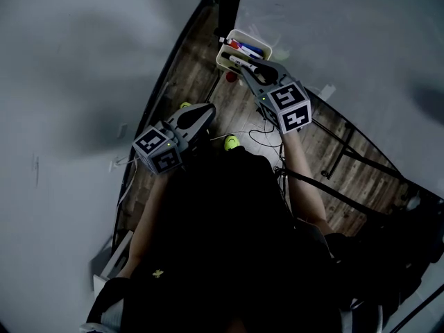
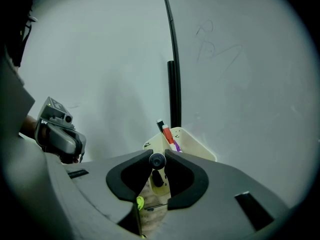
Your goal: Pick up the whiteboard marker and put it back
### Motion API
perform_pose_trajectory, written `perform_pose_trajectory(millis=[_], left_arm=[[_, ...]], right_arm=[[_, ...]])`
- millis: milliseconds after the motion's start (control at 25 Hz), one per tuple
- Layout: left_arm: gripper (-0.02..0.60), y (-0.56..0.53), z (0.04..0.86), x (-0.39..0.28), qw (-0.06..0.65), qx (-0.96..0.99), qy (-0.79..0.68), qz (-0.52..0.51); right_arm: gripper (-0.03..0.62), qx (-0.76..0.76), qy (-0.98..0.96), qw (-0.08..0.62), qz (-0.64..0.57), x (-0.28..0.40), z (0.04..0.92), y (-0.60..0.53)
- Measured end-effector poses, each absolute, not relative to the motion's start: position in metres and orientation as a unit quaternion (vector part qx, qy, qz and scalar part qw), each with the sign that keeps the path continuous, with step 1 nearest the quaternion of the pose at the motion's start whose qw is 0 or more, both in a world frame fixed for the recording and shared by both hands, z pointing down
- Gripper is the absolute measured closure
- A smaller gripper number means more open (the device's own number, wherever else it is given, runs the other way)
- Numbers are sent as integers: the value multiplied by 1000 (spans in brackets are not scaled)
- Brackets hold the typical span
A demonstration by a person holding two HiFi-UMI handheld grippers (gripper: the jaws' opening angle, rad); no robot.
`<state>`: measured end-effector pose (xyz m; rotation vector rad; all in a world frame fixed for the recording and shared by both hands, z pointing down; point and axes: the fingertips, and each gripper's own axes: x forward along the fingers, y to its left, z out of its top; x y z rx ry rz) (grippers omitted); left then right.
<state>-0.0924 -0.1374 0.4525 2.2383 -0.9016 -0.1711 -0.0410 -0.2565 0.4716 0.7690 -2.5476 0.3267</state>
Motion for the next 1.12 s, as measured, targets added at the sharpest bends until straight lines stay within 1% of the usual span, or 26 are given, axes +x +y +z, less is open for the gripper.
perform_pose_trajectory(millis=[680,1120], left_arm=[[568,-135,450,-100,350,863,-358,-67],[568,-133,449,-101,351,862,-359,-68]], right_arm=[[523,272,-927,231,119,-55,480,-251],[522,281,-924,231,116,-52,481,-253]])
